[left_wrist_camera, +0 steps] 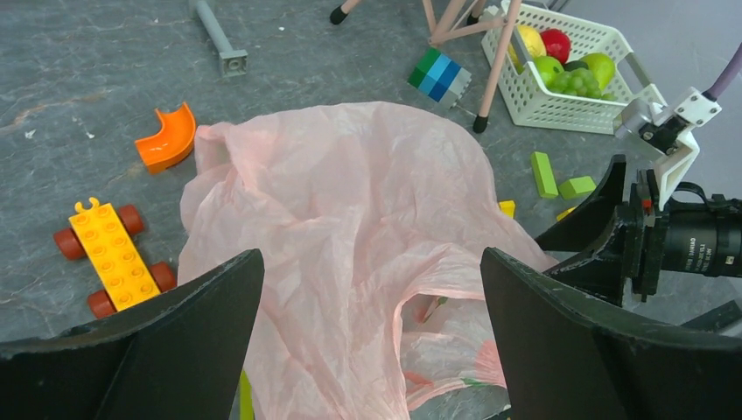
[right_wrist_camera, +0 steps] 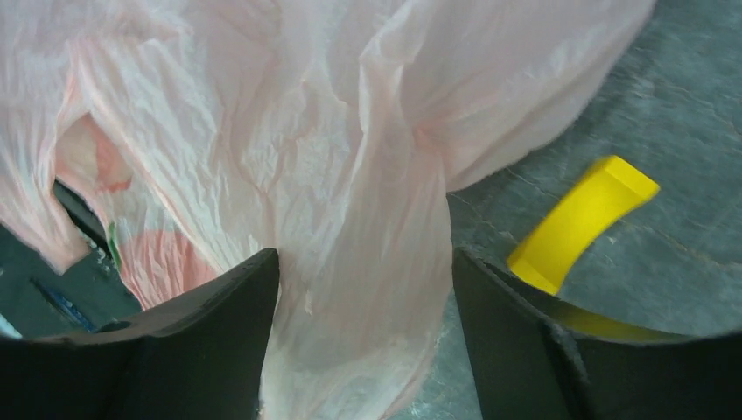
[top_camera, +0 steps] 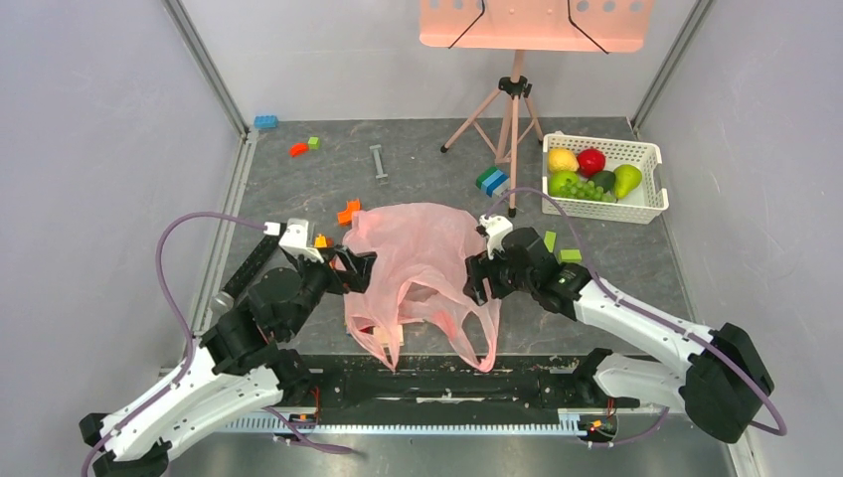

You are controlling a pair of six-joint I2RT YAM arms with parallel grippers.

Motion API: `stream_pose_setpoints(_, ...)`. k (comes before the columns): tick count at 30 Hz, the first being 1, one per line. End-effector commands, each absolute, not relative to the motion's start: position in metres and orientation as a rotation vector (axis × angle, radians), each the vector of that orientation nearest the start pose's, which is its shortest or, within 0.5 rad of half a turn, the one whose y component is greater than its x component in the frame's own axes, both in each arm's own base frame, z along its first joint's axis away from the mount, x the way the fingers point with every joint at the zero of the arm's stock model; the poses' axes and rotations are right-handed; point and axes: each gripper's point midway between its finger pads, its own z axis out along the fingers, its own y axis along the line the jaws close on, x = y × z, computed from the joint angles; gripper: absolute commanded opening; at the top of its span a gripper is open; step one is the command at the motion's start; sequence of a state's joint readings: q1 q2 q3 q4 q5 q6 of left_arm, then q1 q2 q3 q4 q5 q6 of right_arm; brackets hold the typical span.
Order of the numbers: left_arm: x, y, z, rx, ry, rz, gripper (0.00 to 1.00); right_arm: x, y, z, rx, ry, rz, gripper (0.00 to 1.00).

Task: Take the fake fruits out of the plastic bag
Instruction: Adjust the plastic bag at the center of the board.

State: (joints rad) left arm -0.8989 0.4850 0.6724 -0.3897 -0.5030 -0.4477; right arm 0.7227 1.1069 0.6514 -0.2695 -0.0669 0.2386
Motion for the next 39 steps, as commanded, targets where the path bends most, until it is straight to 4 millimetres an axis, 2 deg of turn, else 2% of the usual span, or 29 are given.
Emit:
stream_pose_setpoints(1, 0.2, -0.133, 0.255, -0.038, 1.79, -0.531, 1.0, 0.213, 0.251, 0.117, -0.668, 2.183, 0.769, 0.6)
stream_pose_setpoints(4, 0.198, -0.128, 0.255, -0.059, 1.784, -0.533, 1.0, 0.211, 0.258, 0.125, -0.687, 2.175, 0.807, 0.21)
stream_pose_setpoints(6, 0.196, -0.125, 0.256, -0.072, 1.775, -0.538, 1.0, 0.214, 0.26, 0.14, -0.683, 2.149, 0.813, 0.02)
stream_pose_setpoints(9, 0.195, -0.122, 0.259, -0.085, 1.763, -0.543, 1.0, 0.225, 0.263, 0.178, -0.66, 2.075, 0.8, 0.0)
stream_pose_setpoints(12, 0.195, -0.121, 0.263, -0.087, 1.757, -0.546, 1.0, 0.237, 0.268, 0.24, -0.642, 1.944, 0.804, 0.0)
stream_pose_setpoints(13, 0.194, -0.121, 0.266, -0.089, 1.751, -0.549, 1.0, 0.242, 0.274, 0.291, -0.656, 1.836, 0.822, 0.0)
stream_pose_setpoints(16, 0.194, -0.119, 0.267, -0.093, 1.747, -0.546, 1.0, 0.245, 0.279, 0.33, -0.669, 1.755, 0.839, 0.0)
stream_pose_setpoints(18, 0.194, -0.117, 0.267, -0.1, 1.744, -0.543, 1.0, 0.246, 0.281, 0.342, -0.673, 1.729, 0.844, 0.0)
stream_pose_setpoints(20, 0.194, -0.115, 0.266, -0.106, 1.743, -0.537, 1.0, 0.248, 0.279, 0.341, -0.664, 1.733, 0.828, 0.0)
stream_pose_setpoints(25, 0.194, -0.112, 0.266, -0.118, 1.737, -0.528, 1.0, 0.252, 0.275, 0.304, -0.642, 1.825, 0.789, 0.0)
stream_pose_setpoints(26, 0.194, -0.112, 0.265, -0.118, 1.737, -0.526, 1.0, 0.251, 0.275, 0.299, -0.642, 1.835, 0.788, 0.02)
stream_pose_setpoints(27, 0.195, -0.111, 0.265, -0.119, 1.737, -0.524, 1.0, 0.251, 0.274, 0.292, -0.642, 1.851, 0.787, 0.09)
stream_pose_setpoints(30, 0.195, -0.112, 0.265, -0.119, 1.742, -0.518, 1.0, 0.254, 0.265, 0.27, -0.624, 1.921, 0.719, 0.61)
stream_pose_setpoints(33, 0.196, -0.114, 0.261, -0.112, 1.754, -0.509, 1.0, 0.261, 0.243, 0.256, -0.549, 1.966, 0.591, 0.89)
stream_pose_setpoints(35, 0.197, -0.118, 0.254, -0.09, 1.77, -0.503, 1.0, 0.264, 0.228, 0.255, -0.497, 1.962, 0.524, 0.98)
stream_pose_setpoints(39, 0.201, -0.122, 0.235, -0.087, 1.8, -0.481, 1.0, 0.265, 0.207, 0.26, -0.421, 1.946, 0.448, 0.98)
